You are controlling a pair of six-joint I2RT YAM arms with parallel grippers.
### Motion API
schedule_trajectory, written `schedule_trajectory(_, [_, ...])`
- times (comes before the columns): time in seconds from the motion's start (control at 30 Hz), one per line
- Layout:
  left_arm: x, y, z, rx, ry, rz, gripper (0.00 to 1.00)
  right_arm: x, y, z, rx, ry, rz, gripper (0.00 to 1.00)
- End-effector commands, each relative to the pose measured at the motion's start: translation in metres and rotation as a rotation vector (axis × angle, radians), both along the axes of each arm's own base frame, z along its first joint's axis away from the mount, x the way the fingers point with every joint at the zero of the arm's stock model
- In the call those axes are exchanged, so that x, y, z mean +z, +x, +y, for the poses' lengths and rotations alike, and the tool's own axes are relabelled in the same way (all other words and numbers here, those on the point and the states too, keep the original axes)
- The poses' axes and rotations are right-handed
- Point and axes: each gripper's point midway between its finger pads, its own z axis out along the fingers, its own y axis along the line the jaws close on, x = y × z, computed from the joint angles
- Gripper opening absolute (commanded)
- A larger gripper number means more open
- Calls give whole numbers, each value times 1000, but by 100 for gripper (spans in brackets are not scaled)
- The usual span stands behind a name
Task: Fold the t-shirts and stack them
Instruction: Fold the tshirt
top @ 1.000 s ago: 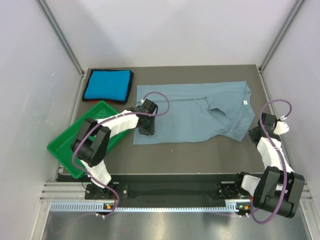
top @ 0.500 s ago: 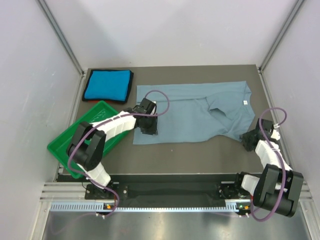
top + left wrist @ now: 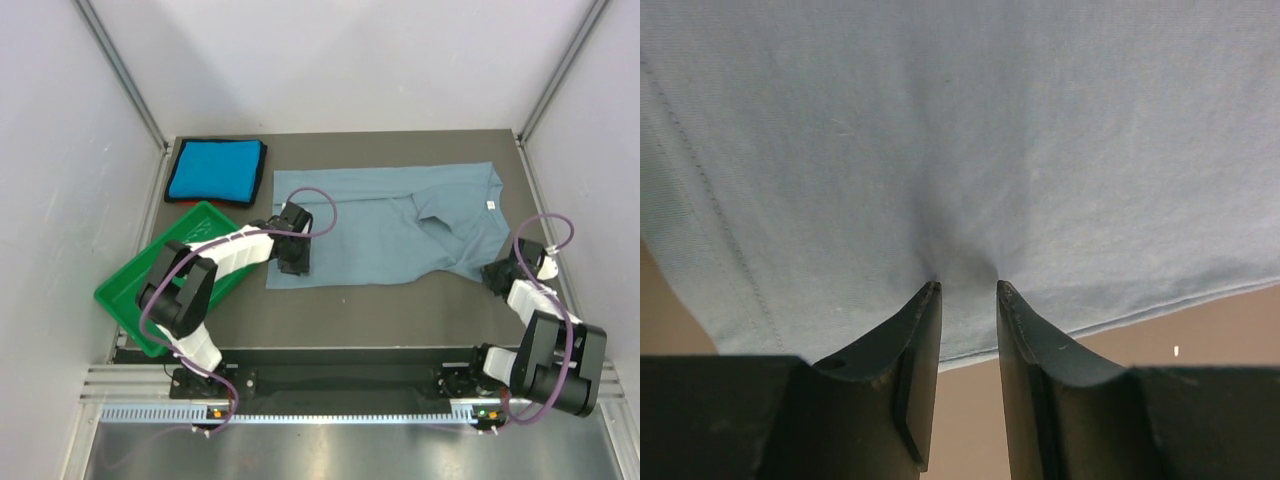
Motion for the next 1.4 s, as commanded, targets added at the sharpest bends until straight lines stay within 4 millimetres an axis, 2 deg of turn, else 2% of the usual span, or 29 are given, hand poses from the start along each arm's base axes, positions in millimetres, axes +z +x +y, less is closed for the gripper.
schedule_trajectory(0.0, [2, 13, 3, 29, 32, -50, 34, -12, -4, -3, -11, 2, 46, 7])
schedule_trajectory(0.03, [1, 15, 5, 33, 42, -53, 34, -13, -7, -5, -7, -12, 67, 0])
schedule_trajectory(0.13, [-8, 16, 17, 50, 117, -40, 34, 5, -5, -28, -32, -100, 92, 0])
schedule_trajectory(0.2, [-14, 17, 25, 64, 165, -34, 34, 23, 2, -43, -41, -170, 87, 0])
schedule_trajectory(0.37, [-20, 24, 35, 85, 241, -35, 34, 41, 3, -67, -51, -257, 122, 0])
schedule_trajectory(0.5, [-22, 28, 39, 90, 279, -36, 34, 42, 4, -79, -42, -280, 149, 0])
schedule_trajectory(0.67, [-25, 28, 38, 97, 283, -17, 34, 41, -3, -92, -62, -303, 184, 0])
schedule_trajectory(0.87, [-25, 28, 38, 97, 288, -12, 34, 31, -6, -93, -36, -310, 197, 0])
schedule_trajectory(0.97, [-14, 32, 31, 83, 256, -24, 34, 32, -3, -91, -23, -306, 187, 0])
schedule_trajectory(1.0, [-7, 34, 24, 73, 226, -29, 34, 35, -2, -91, -18, -307, 181, 6])
schedule_trajectory(1.07, [12, 38, 17, 53, 185, -59, 36, 44, 1, -93, -19, -312, 183, 10])
schedule_trajectory(1.17, [43, 38, 0, 0, 83, -86, 40, 57, 0, -93, -24, -302, 190, 21])
schedule_trajectory(1.2, [50, 37, -5, -15, 56, -86, 40, 58, -4, -89, -26, -284, 207, 31])
schedule_trajectory(1.23, [60, 32, -11, -34, 15, -83, 41, 63, -2, -87, -18, -270, 197, 35])
schedule_trajectory(1.3, [67, 26, -15, -58, -23, -80, 41, 64, -6, -77, -1, -230, 194, 44])
schedule_trajectory(1.37, [76, 18, -18, -98, -58, -85, 42, 59, -6, -60, 45, -167, 163, 47])
